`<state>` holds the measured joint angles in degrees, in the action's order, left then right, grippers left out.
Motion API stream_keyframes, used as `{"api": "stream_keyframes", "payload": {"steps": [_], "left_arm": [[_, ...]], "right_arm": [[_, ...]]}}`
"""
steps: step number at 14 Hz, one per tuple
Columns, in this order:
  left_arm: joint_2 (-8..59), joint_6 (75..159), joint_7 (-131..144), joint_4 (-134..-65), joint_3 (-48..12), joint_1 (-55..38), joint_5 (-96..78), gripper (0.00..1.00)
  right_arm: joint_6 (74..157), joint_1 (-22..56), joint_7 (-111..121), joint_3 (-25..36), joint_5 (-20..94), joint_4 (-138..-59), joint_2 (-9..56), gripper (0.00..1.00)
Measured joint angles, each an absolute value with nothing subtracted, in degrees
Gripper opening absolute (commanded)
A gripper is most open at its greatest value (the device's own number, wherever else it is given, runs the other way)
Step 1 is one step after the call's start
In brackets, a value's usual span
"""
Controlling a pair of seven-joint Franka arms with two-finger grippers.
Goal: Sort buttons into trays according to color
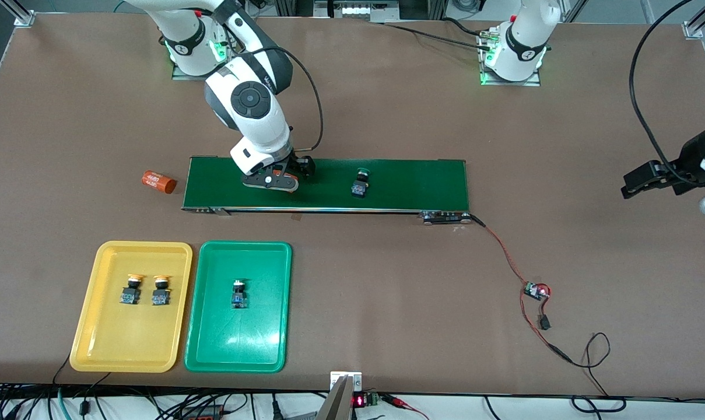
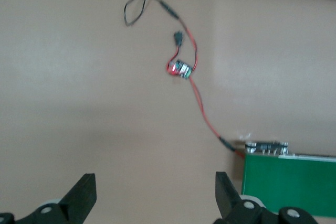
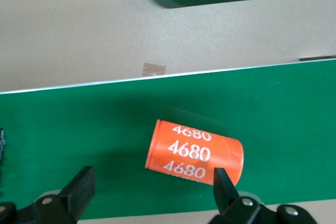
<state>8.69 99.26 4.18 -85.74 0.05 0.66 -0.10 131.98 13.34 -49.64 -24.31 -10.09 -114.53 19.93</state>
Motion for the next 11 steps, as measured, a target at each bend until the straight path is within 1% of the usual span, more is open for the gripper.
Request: {"api": "stream_keyframes", "payload": {"steps": [2,3,5,9,11], "left_arm": [[6.08,101.59,4.18,-90.23,-0.06,0.68,-0.10,1.00],[5.20,101.71,4.18,-91.05,-0.06,0.69,-0.10,1.00],[4.01,101.47,4.18,-91.03,-0.23,0.57,-0.11,1.00],[3.35,94.35,4.18,-88.72,-0.40,-0.05,-0.11,1.00],[3.38,93.56,4.18,-88.56,-0.40,-0.05,-0.11,1.00]], "right_arm": [[132.04,13.35,-49.66,-24.28,-10.09,-114.49,19.94,1.00],[132.06,13.36,-49.67,-24.28,-10.09,-114.48,19.94,1.00],[132.08,13.36,-49.67,-24.28,-10.09,-114.36,19.98,1.00],[132.08,13.38,-49.71,-24.28,-10.09,-113.45,20.61,1.00],[132.08,13.39,-49.71,-24.29,-10.09,-113.24,20.80,1.00]]}}
